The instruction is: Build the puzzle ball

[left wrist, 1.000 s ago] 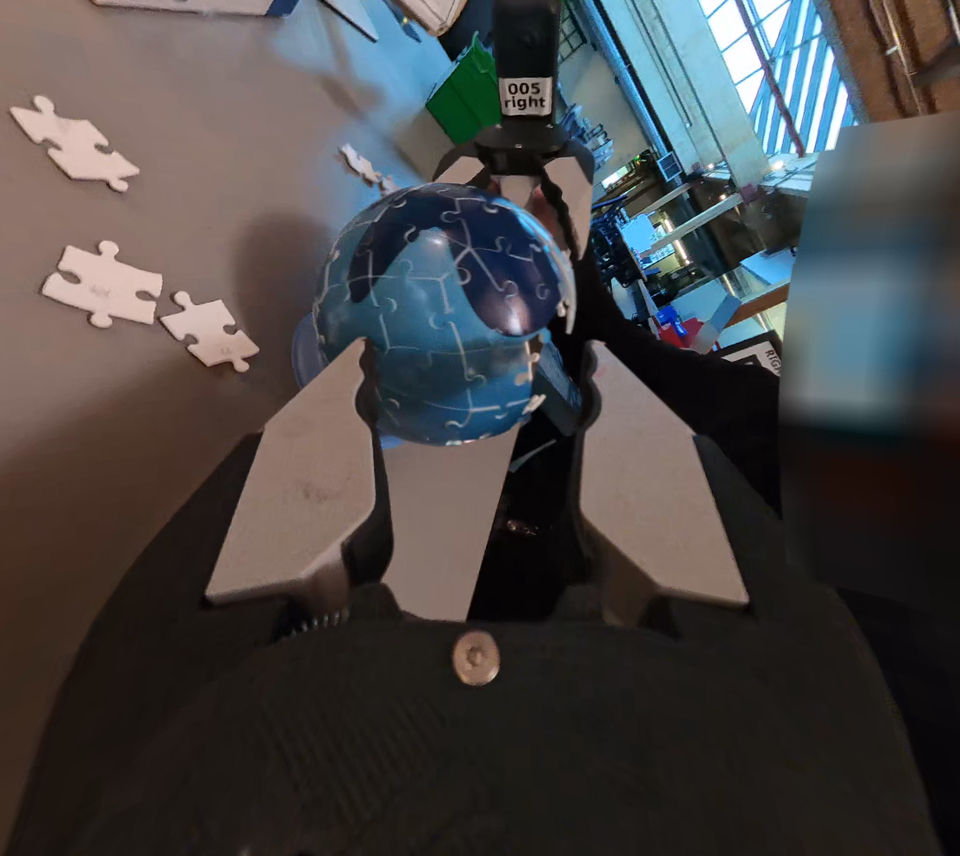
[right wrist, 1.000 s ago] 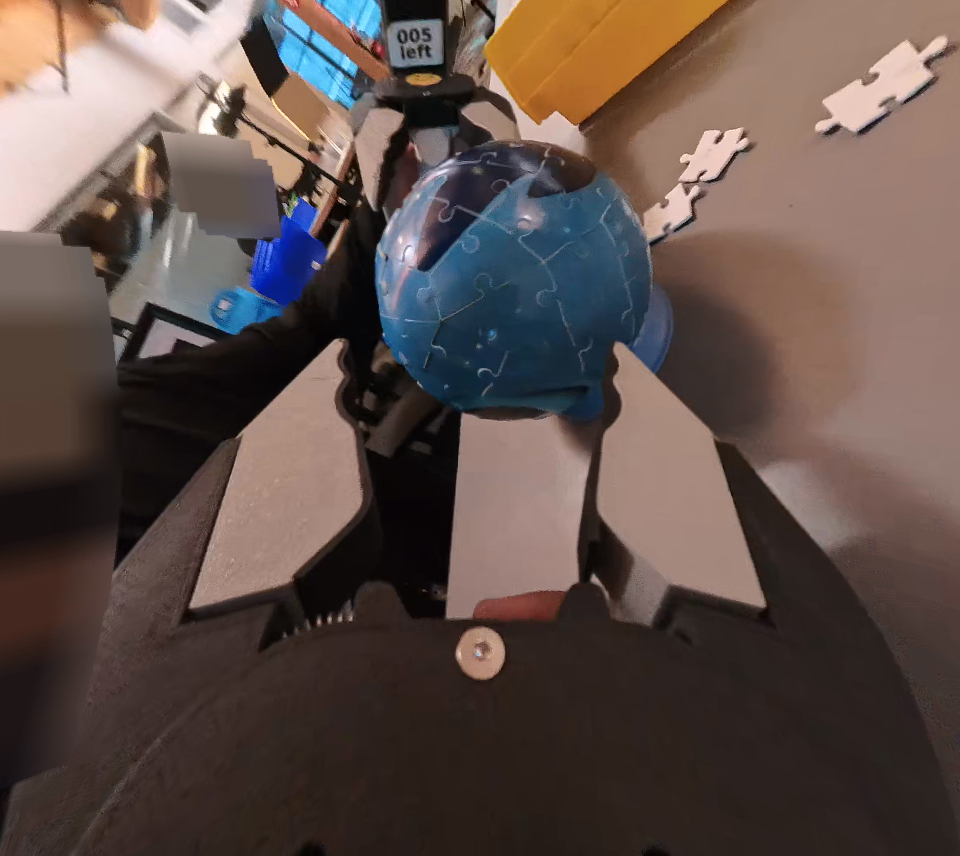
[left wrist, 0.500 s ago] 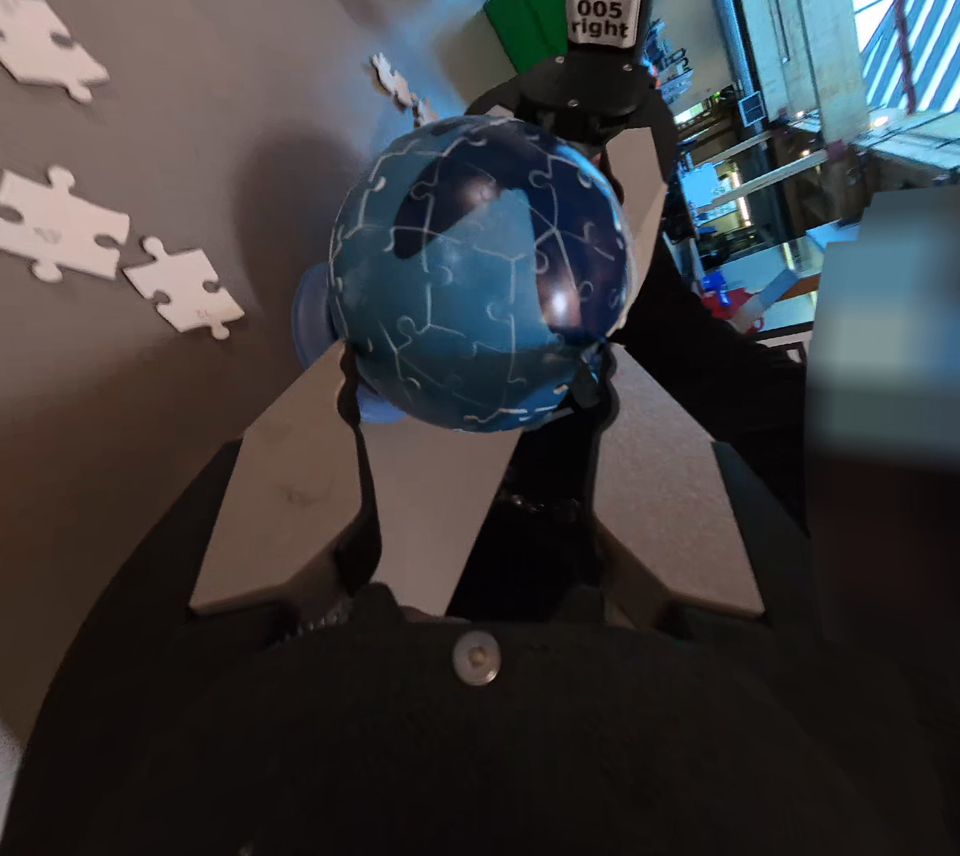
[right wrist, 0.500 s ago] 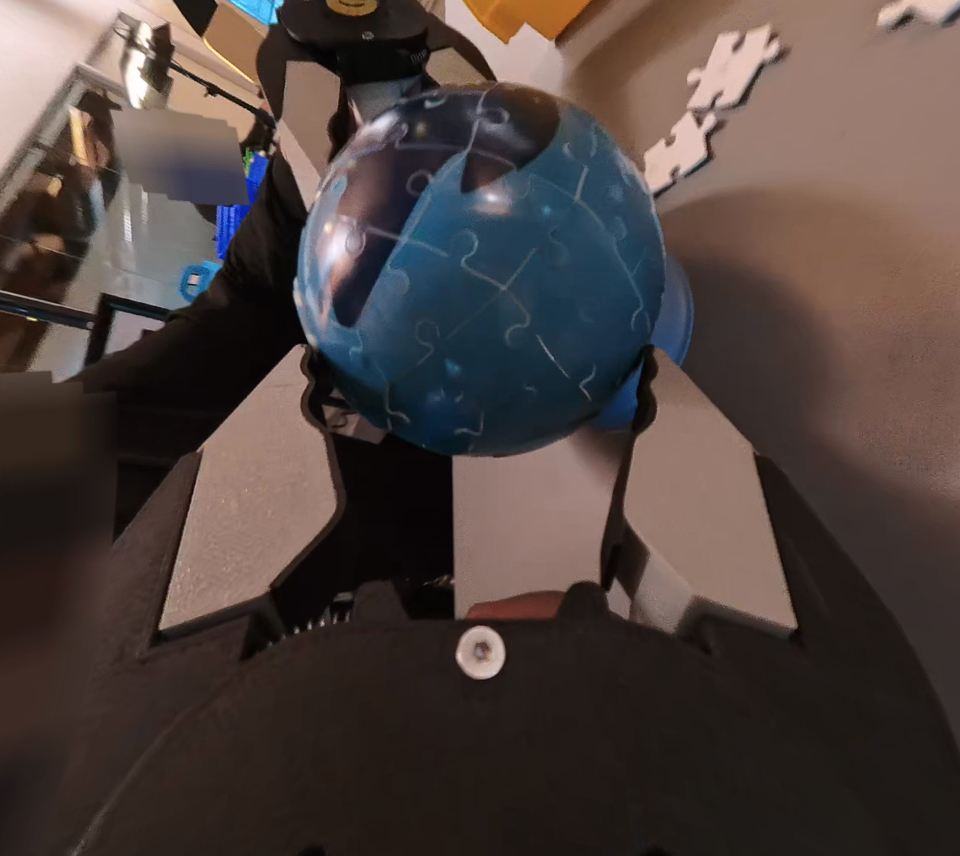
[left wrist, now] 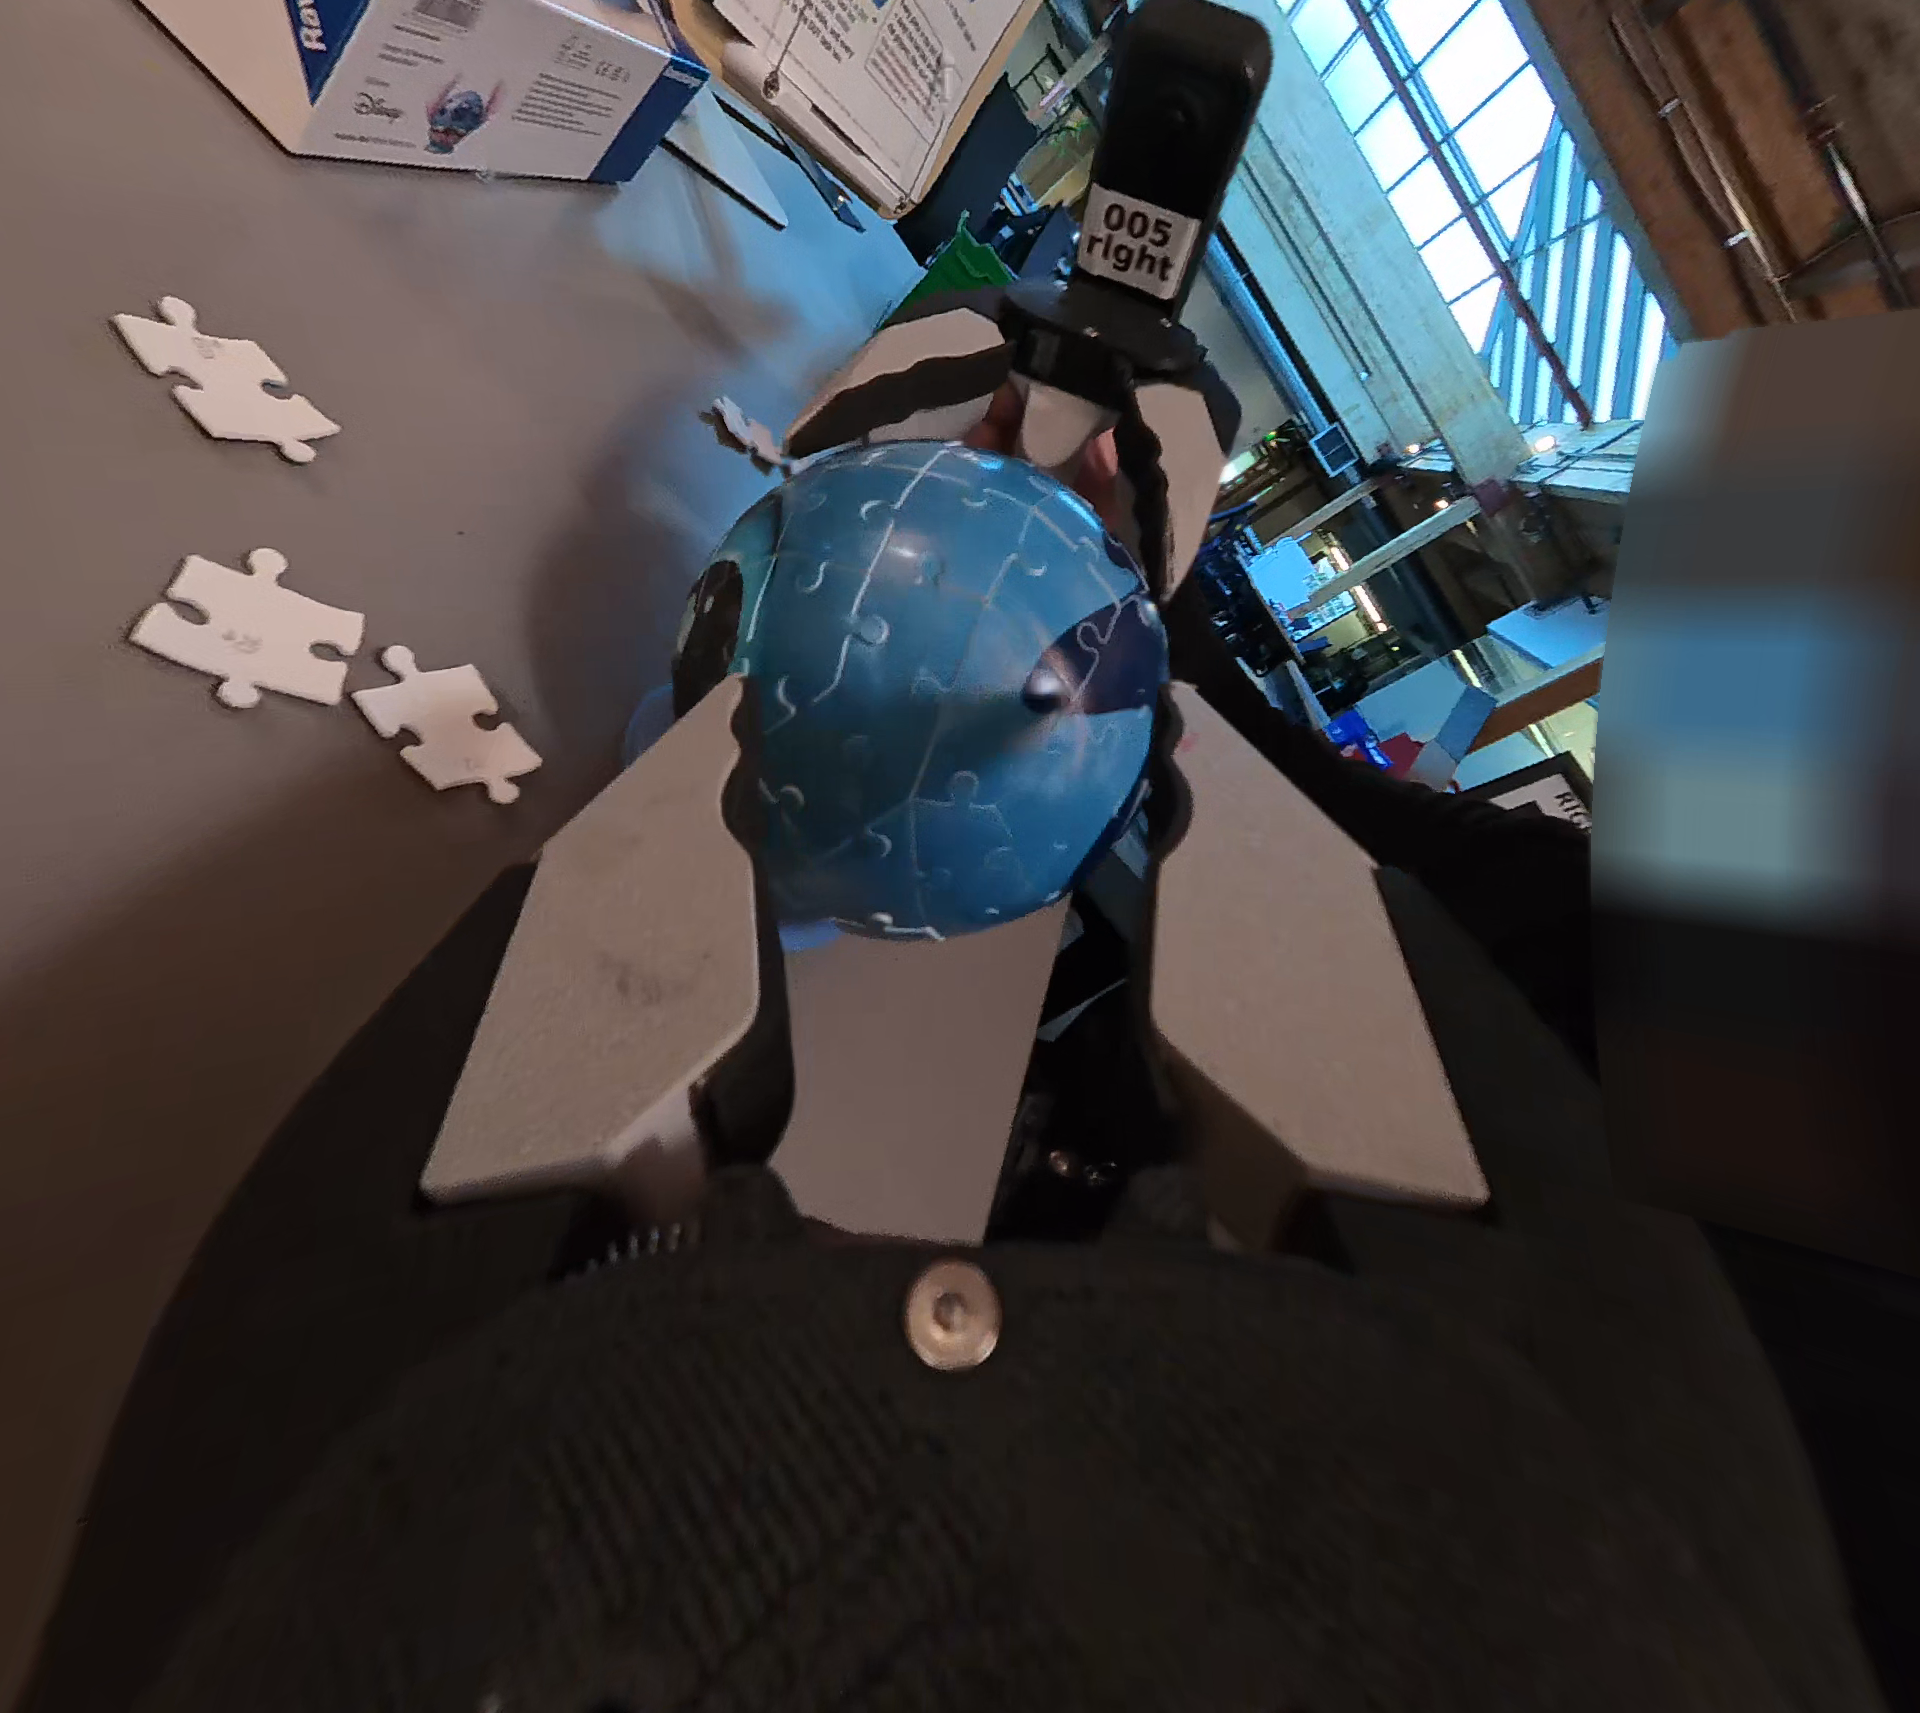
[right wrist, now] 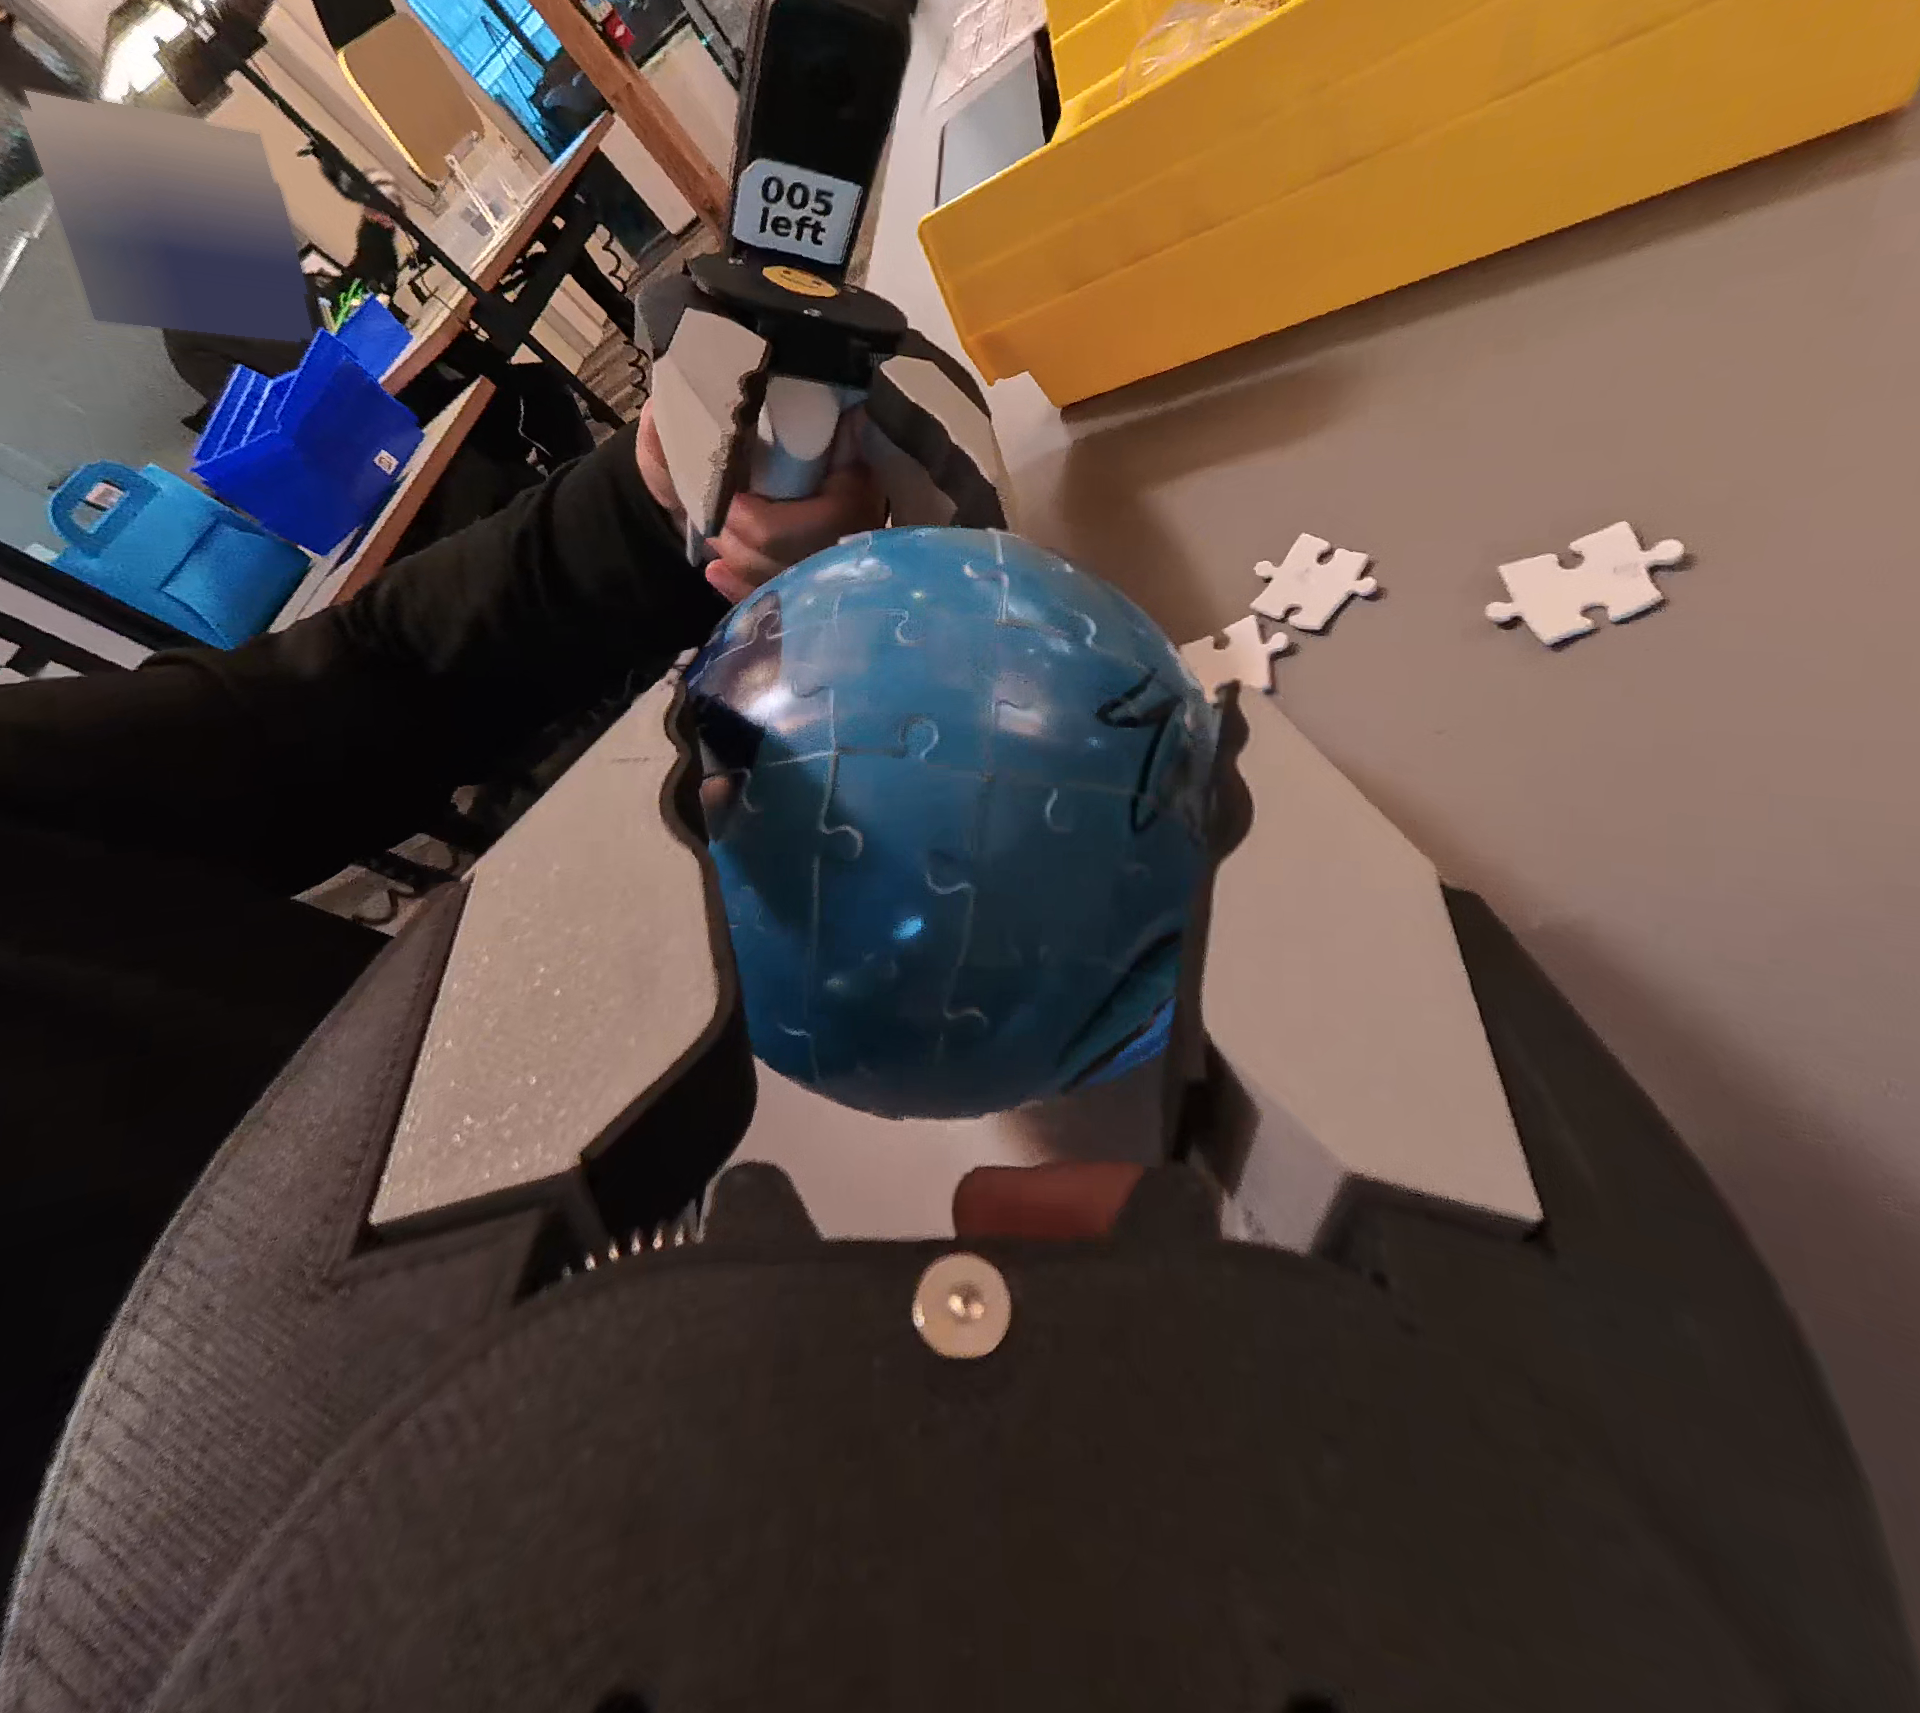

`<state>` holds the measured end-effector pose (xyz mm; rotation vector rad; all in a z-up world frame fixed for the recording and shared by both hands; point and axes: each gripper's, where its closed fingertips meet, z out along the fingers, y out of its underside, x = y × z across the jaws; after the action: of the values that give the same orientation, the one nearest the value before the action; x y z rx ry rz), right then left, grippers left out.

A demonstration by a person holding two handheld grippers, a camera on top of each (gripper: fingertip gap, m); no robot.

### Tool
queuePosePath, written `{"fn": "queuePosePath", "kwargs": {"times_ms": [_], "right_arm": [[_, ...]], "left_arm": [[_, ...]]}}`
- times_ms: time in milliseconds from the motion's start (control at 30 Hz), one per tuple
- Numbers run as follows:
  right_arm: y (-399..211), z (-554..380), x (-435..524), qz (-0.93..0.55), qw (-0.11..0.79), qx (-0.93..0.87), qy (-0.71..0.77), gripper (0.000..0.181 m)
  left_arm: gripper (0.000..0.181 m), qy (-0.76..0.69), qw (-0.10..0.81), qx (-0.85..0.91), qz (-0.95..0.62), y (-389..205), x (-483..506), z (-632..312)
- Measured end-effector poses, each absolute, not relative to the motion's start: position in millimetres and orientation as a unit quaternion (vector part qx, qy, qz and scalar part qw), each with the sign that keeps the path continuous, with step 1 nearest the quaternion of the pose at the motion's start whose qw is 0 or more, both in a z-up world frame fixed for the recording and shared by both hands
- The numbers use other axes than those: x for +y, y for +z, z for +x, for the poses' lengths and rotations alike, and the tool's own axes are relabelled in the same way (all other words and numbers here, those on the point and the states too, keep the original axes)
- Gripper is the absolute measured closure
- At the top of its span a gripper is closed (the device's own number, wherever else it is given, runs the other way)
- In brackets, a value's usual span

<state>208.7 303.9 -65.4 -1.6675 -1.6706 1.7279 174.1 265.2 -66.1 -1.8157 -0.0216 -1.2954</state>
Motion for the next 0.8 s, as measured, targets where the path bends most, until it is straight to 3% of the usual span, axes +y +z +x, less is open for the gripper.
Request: {"fn": "queuePosePath", "kwargs": {"times_ms": [33, 233, 467, 800], "right_arm": [[-65, 211, 307, -0.567, 0.108, -0.566, 0.589, 0.084], [-69, 247, 315, -0.56, 0.112, -0.552, 0.608, 0.074], [-90, 241, 291, -0.579, 0.097, -0.561, 0.584, 0.067], [-62, 217, 294, -0.52, 0.257, -0.617, 0.531, 0.058]], "left_arm": [[0.106, -0.516, 0.441, -0.004, -0.734, -68, 264, 173], [0.081, -0.469, 0.432, 0.058, -0.768, -87, 254, 185], [0.083, -0.469, 0.402, 0.072, -0.783, -96, 262, 206], [0.08, -0.355, 0.471, 0.131, -0.797, -80, 269, 207]]}}
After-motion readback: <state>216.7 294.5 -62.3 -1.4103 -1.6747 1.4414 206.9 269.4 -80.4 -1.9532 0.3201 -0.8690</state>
